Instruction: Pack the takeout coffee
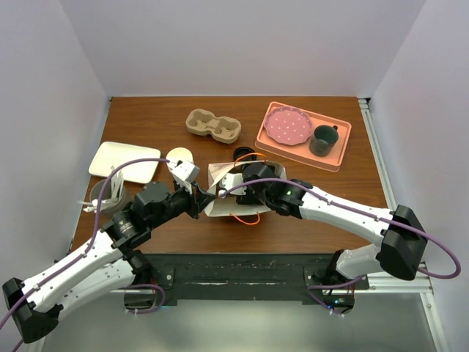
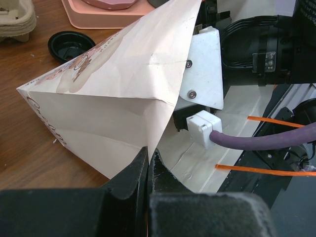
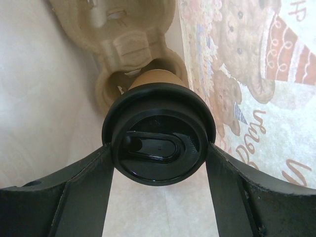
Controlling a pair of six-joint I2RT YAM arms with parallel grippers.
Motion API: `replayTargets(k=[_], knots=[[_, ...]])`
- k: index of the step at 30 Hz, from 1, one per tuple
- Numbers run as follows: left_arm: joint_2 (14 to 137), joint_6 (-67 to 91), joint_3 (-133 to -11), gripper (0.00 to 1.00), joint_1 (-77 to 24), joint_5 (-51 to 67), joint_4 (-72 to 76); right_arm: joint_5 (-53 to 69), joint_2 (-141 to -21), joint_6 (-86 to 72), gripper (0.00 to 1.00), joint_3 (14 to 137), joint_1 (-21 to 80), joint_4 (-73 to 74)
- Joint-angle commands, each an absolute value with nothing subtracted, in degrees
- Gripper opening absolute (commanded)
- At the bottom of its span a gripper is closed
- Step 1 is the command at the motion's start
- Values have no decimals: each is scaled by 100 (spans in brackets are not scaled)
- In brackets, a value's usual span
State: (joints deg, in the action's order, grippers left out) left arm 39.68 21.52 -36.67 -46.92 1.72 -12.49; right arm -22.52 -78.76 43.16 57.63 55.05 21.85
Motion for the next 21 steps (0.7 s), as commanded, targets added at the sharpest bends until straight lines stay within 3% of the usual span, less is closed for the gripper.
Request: replayTargets(k=[1,21], knots=[[3946,2241,-3815,0,-4693,246,-1108,-2101,-7769,4342,18,5985,5476,2047],[3797,2259,-3691,0,-4685,264,-1195,-1925,-8130,4263,18,5801,5467,1776]])
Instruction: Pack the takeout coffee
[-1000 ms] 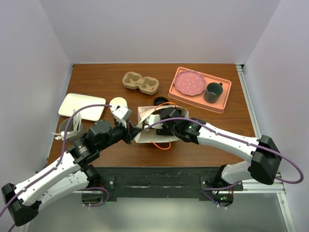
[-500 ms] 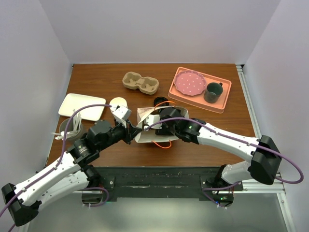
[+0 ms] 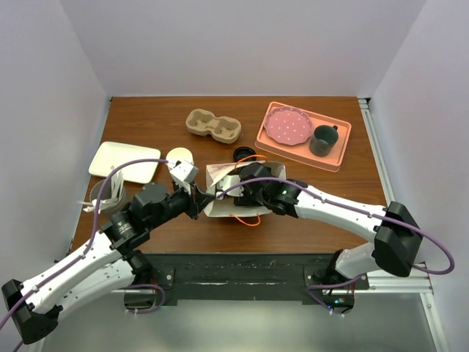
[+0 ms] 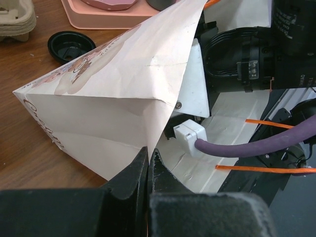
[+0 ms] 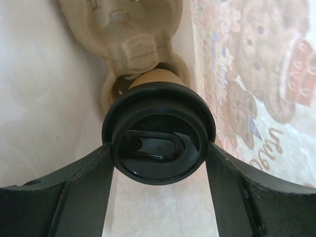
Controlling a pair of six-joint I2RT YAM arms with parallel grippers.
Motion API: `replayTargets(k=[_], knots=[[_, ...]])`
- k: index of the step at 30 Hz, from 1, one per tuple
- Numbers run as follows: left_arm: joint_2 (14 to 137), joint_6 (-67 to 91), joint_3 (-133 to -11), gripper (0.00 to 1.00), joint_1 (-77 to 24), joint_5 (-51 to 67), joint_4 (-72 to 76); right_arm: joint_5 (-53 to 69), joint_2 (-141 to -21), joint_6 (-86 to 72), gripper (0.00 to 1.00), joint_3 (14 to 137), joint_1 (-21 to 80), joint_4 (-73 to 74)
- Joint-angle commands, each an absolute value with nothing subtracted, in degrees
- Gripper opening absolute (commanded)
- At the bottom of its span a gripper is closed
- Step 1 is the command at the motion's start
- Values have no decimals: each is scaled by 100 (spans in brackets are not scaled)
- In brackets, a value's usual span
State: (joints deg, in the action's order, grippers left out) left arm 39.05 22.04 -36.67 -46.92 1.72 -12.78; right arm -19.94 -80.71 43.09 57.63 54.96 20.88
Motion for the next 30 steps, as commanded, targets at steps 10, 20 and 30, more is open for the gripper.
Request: replayTargets(k=[10,20,30], knots=[[3753,2250,-3674,0,-4685,255,-1283,-2161,-8271,4043,19,5906,5467,1653],[3806,2206,-3665,0,-4685,325,-1292,-2531,-8157,3850,18,6767,5475,2223],[3902,2171,-3700,0,-4693,316,-1230,-1707,-7761,3665,18,6706,5467,2872]])
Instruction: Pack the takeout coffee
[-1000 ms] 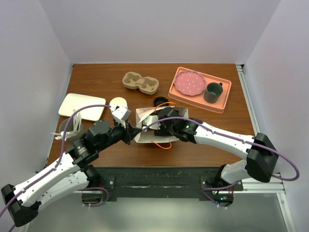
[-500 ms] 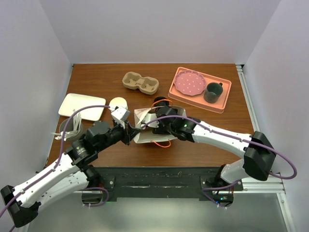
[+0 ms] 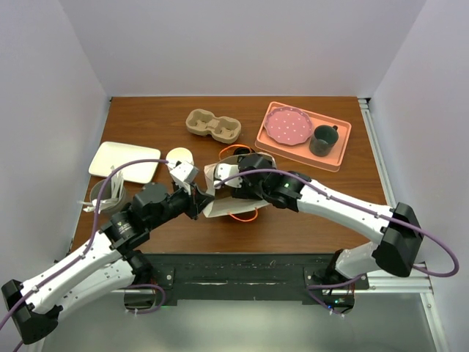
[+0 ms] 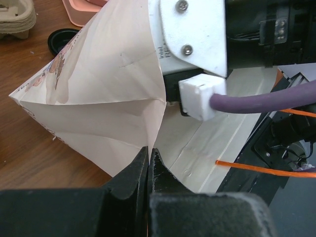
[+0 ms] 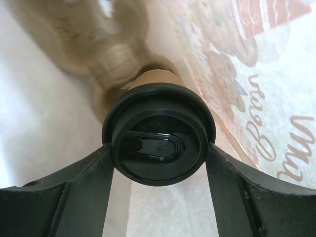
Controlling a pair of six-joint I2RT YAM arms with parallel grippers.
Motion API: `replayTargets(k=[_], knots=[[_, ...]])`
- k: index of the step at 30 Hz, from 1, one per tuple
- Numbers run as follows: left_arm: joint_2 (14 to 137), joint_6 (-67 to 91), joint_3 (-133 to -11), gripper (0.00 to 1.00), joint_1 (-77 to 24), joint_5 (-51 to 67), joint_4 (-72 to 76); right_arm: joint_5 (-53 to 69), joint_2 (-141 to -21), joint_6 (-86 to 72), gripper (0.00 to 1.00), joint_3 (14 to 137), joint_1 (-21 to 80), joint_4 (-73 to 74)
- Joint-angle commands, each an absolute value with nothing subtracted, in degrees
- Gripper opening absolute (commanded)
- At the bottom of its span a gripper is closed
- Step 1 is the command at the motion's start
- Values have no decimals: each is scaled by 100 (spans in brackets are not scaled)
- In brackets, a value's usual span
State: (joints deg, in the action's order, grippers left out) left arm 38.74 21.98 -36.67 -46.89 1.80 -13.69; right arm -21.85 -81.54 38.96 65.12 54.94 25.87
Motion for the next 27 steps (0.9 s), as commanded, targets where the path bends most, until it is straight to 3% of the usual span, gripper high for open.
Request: replayTargets(k=[1,14,27], knots=[[3911,2162,-3700,0,-4685,290,-1239,-1583,-7691,3613,18,6697,5467,2926],[4104,2197,-3779,0,-4693,264,-1134,-686,-7743,3586,18,6487,5467,3261],[4166,2522,-3771,0,-4685,281,-1055,-1564,-8112,3832,16,5915,5634,1609]])
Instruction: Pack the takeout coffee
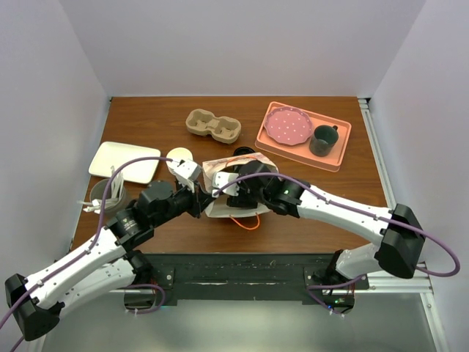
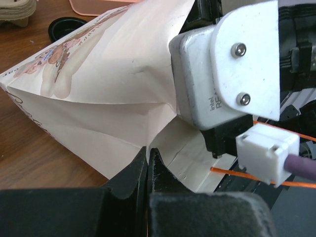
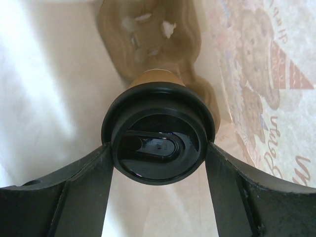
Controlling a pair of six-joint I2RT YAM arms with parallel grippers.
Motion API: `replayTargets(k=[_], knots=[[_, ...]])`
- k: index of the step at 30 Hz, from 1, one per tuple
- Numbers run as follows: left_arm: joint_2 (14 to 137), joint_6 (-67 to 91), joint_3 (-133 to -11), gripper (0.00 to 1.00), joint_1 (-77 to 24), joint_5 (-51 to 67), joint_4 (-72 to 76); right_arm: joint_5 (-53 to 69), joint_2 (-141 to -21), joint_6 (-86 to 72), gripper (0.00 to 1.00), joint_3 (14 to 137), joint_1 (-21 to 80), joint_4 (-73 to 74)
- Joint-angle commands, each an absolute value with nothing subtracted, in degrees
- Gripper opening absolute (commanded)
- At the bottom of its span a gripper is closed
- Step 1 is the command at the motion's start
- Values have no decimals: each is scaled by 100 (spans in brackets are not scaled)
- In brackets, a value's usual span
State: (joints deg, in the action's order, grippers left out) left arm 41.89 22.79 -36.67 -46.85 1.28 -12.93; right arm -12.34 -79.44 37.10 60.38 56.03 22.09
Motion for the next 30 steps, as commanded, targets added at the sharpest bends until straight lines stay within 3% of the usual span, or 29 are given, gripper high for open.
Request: replayTargets(k=[1,30], knots=[[4166,2531,-3771,0,-4685,281,-1055,-1591,-8138,3849,16,5880,5642,1565],[4131,2602,-3779,0,-4685,351,-1151,-1741,-7682,4578,15,5862,5520,1942]])
